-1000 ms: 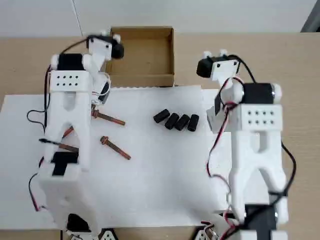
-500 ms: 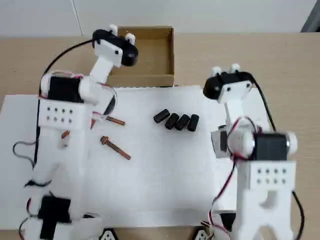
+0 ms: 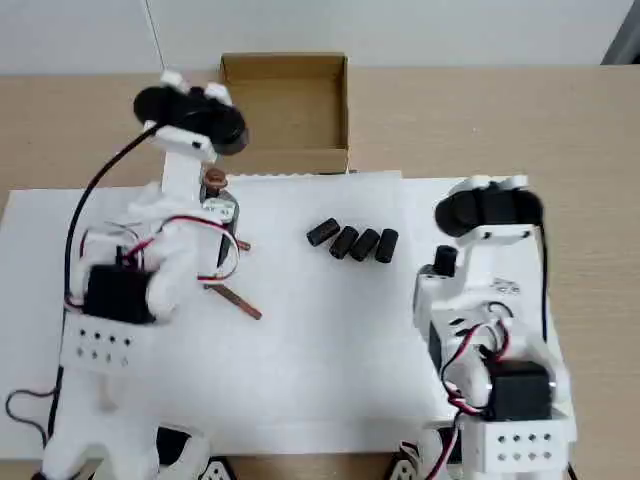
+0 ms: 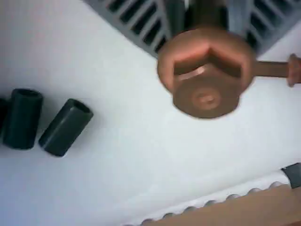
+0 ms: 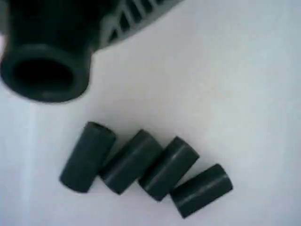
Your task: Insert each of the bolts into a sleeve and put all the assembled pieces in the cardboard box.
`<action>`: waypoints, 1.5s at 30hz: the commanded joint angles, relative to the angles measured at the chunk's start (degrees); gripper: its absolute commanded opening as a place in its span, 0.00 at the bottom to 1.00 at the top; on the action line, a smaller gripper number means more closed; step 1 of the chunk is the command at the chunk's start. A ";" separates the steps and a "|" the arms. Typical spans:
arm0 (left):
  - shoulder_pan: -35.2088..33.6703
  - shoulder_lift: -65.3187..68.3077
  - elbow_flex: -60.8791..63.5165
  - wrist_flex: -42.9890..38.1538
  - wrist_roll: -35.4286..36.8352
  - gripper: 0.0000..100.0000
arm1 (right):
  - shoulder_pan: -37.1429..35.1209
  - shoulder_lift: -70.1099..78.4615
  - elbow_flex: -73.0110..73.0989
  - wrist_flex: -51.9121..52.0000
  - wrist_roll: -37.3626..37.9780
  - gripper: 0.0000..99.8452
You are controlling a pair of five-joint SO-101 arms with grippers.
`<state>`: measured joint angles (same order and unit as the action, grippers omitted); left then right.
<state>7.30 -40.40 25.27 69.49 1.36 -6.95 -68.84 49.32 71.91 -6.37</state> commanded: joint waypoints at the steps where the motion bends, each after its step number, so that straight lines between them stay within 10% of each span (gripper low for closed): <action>1: 0.53 -6.15 4.26 -5.45 7.12 0.00 | -4.88 -2.07 3.34 -5.76 -0.70 0.00; 27: 12.84 -63.82 44.88 -19.96 31.82 0.00 | -35.82 -31.69 35.43 -23.52 6.86 0.00; 45: 18.20 -63.38 46.55 -19.87 33.85 0.00 | -39.25 -35.12 37.19 -27.21 15.38 0.00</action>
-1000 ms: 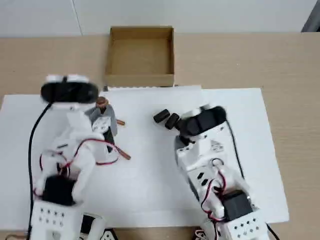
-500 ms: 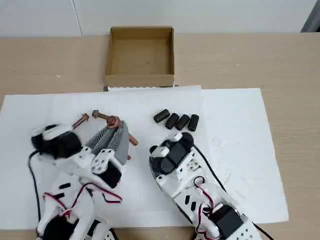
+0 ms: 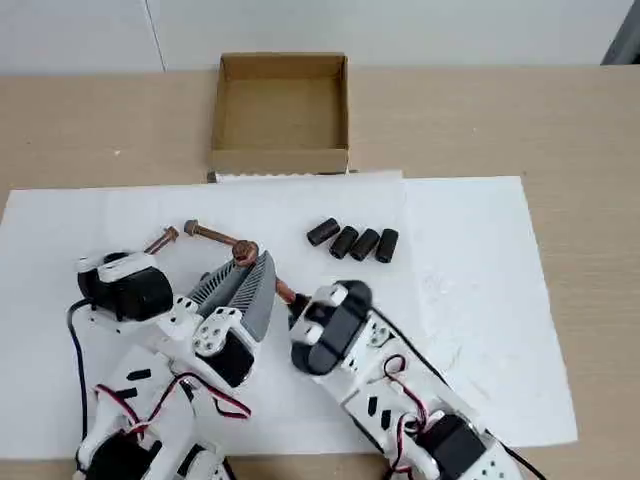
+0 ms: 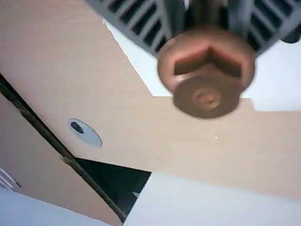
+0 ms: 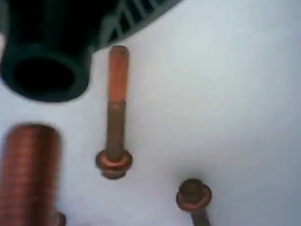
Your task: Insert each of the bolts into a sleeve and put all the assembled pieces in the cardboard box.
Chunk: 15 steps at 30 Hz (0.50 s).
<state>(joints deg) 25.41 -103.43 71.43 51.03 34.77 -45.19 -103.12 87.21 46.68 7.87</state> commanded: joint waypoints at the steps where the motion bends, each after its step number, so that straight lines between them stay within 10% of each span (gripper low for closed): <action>1: 0.09 -0.35 0.92 -1.41 0.44 0.00 | -1.10 -0.84 -0.70 -2.42 1.23 0.00; 15: 0.09 -0.44 4.26 -1.49 0.35 0.00 | -0.84 -0.75 -2.81 -3.91 1.58 0.00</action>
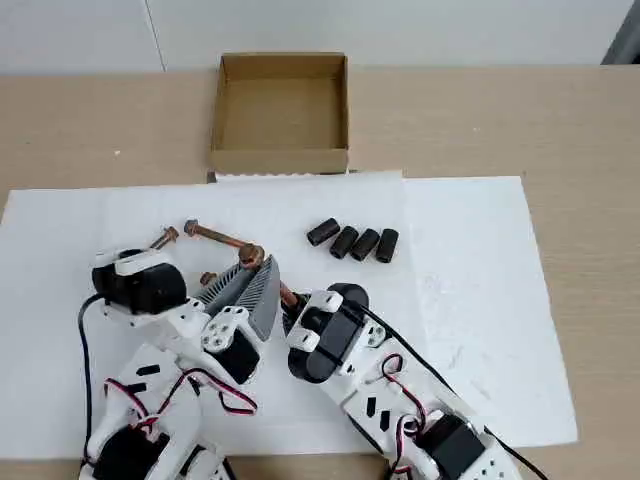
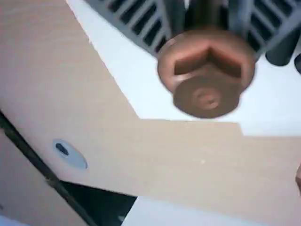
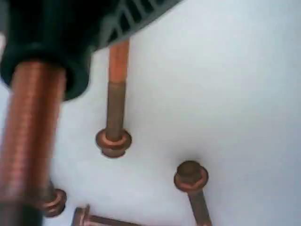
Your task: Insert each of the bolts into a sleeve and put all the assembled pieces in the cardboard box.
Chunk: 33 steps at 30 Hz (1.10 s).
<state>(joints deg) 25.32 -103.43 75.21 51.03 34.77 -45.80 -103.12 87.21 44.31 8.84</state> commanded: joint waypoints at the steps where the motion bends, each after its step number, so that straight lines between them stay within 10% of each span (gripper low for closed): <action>1: 0.26 -0.44 1.10 -1.49 0.35 0.00 | -0.22 -0.75 -2.99 -1.54 0.62 0.00; 33: 6.68 -0.26 2.77 8.00 -10.73 0.14 | -0.22 -0.75 -3.16 -1.27 0.62 0.00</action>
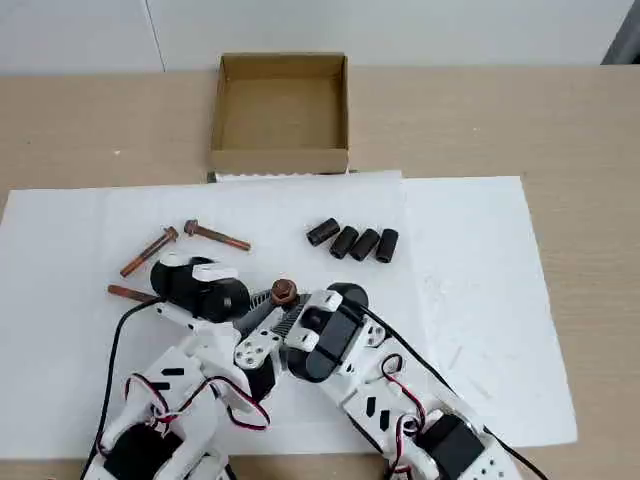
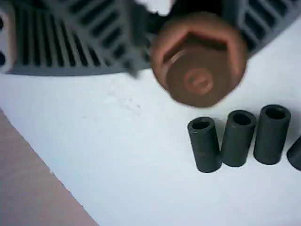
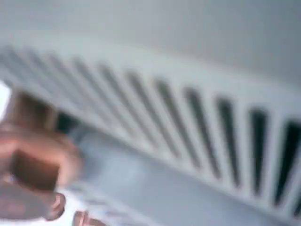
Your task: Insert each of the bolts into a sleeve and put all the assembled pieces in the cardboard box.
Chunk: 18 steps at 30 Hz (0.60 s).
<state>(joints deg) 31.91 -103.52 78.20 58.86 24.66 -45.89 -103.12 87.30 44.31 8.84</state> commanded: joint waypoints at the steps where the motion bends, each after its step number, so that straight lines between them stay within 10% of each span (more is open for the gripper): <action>1: 0.09 -0.18 -0.22 0.18 -0.62 0.14 | -0.13 -0.75 -3.25 -1.27 0.62 0.00; 18: -7.56 -0.18 0.31 2.81 -6.51 0.15 | -0.04 -0.75 -2.99 -1.10 0.62 0.00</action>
<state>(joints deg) 26.37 -103.60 78.73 61.58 19.12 -46.07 -103.03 87.38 44.31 9.01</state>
